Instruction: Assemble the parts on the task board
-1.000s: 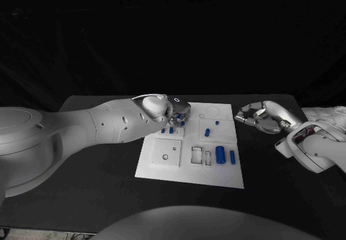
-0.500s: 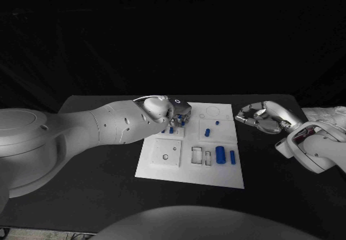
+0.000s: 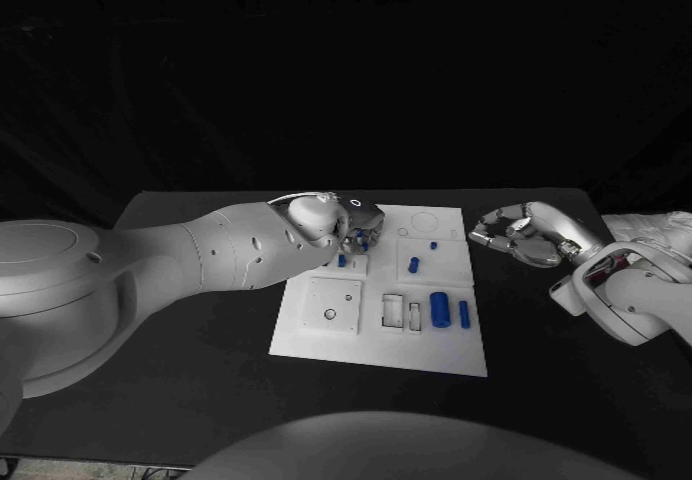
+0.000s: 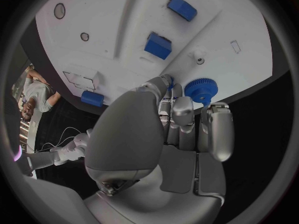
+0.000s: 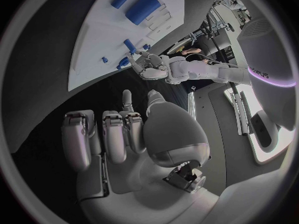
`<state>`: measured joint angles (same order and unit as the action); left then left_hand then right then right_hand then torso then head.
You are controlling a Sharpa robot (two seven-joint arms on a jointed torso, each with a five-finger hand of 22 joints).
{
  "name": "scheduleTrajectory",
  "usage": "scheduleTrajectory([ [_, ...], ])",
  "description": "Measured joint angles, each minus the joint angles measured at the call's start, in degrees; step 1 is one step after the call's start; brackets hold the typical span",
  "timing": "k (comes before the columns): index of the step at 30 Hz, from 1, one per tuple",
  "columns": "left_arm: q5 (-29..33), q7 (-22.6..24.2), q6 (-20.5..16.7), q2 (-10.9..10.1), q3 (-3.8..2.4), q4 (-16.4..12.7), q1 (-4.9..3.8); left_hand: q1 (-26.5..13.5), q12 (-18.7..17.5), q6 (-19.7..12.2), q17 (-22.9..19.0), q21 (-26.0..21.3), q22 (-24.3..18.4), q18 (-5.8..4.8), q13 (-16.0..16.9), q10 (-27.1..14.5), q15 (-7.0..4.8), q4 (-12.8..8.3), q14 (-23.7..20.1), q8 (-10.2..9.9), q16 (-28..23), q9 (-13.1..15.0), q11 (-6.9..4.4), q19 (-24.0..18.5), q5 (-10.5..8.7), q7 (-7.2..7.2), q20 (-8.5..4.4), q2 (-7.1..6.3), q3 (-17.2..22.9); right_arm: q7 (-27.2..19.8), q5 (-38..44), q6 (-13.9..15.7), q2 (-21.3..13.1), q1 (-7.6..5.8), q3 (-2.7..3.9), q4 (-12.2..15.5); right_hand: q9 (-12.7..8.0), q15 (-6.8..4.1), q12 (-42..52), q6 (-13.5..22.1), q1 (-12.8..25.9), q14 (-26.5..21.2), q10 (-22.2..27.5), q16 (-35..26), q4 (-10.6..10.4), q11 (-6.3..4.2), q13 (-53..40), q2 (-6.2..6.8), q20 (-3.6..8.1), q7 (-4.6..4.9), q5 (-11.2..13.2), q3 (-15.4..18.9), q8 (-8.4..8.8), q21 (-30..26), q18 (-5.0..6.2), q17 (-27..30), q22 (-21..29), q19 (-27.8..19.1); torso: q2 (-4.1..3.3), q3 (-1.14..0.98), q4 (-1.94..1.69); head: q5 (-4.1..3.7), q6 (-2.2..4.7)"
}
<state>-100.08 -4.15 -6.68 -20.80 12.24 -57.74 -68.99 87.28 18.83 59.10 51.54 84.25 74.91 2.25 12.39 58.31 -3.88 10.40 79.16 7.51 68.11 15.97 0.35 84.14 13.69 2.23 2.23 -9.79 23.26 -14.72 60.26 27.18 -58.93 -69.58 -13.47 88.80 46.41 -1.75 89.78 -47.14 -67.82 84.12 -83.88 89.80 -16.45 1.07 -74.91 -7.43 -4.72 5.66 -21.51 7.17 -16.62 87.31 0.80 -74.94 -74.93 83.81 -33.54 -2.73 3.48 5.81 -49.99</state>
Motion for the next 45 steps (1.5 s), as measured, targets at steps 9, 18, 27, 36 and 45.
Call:
scheduleTrajectory([
  [9,-0.16,-0.07,-1.41,-0.03,0.08,0.12,0.24,0.13,0.76,3.17,-2.04,0.28,0.00,0.01,-0.08,2.68,-0.22,-1.51,0.22,1.59,-0.69,0.67,-0.44,-0.15,-0.06,0.37,-0.15,1.08,-0.80,0.06,0.00,-0.01,-0.20,0.00,0.00,0.02,-0.01,0.00,0.00,0.00,0.00,0.00,0.00,0.00,0.00,0.00,0.00,0.00,0.00,0.00,0.00,0.00,0.00,-0.24,0.00,0.01,-0.02,0.00,0.02,-0.01,-0.02,-0.04,0.00],
  [18,-0.31,0.08,-2.04,-0.12,0.08,0.10,0.24,-0.19,0.94,5.81,-2.96,1.88,0.00,-0.92,-0.07,6.07,-0.63,-3.27,0.63,2.66,-1.12,1.19,-0.52,-0.21,-0.16,1.14,-0.21,1.35,-1.80,0.08,0.00,0.00,-0.25,0.00,0.00,0.04,-0.02,0.00,0.00,0.00,0.00,0.00,0.00,0.00,0.00,0.00,0.00,0.00,0.00,0.00,0.00,0.00,0.00,-0.23,0.00,0.01,-0.01,0.00,0.02,-0.01,-0.01,0.03,0.00],
  [27,-1.25,0.36,-4.76,-2.05,-0.47,-2.04,0.24,0.07,0.91,5.61,-3.51,2.68,0.00,-0.92,-0.07,7.12,-0.63,-4.03,1.04,1.90,-1.51,0.65,-0.16,-0.21,-0.43,1.17,-0.21,1.60,-1.66,0.09,0.00,0.00,-0.44,0.00,0.00,0.06,-0.02,0.00,0.00,0.00,0.00,0.00,0.00,0.00,0.00,0.00,0.00,0.00,0.00,0.00,0.00,0.00,0.00,-0.23,0.00,0.02,-0.01,0.00,0.02,0.01,-0.02,-0.16,0.00],
  [36,-1.93,0.52,-6.81,-7.66,-1.37,-9.64,-3.84,0.23,-0.30,5.99,-4.71,2.67,0.00,-0.92,-0.54,7.53,-0.62,-4.04,1.04,1.56,-2.35,0.46,-0.35,-0.21,-0.94,1.13,-0.21,1.73,-1.65,0.10,0.00,0.02,-0.33,0.01,-0.01,-0.03,-0.03,0.00,0.00,0.00,0.00,0.00,0.00,0.00,0.00,0.00,0.00,0.00,0.00,0.00,0.00,0.00,0.00,-0.46,0.00,0.02,0.00,0.00,0.04,-0.01,-0.01,0.00,0.00],
  [45,-1.90,0.47,-5.59,-11.64,-0.51,-13.19,-5.53,0.23,-1.76,5.99,-5.51,2.16,0.00,-0.92,-1.32,7.65,-0.62,-3.93,1.04,0.97,-2.85,0.03,-0.47,-0.21,-1.76,1.13,-0.21,1.73,-1.54,0.02,-0.01,0.00,0.32,0.01,0.00,-0.38,-0.03,0.00,0.00,0.00,0.00,0.00,0.00,0.00,0.00,0.00,0.00,0.00,0.00,0.00,0.00,0.00,0.00,-0.46,0.00,0.03,0.00,0.00,0.12,-0.02,-0.10,0.42,0.00],
])
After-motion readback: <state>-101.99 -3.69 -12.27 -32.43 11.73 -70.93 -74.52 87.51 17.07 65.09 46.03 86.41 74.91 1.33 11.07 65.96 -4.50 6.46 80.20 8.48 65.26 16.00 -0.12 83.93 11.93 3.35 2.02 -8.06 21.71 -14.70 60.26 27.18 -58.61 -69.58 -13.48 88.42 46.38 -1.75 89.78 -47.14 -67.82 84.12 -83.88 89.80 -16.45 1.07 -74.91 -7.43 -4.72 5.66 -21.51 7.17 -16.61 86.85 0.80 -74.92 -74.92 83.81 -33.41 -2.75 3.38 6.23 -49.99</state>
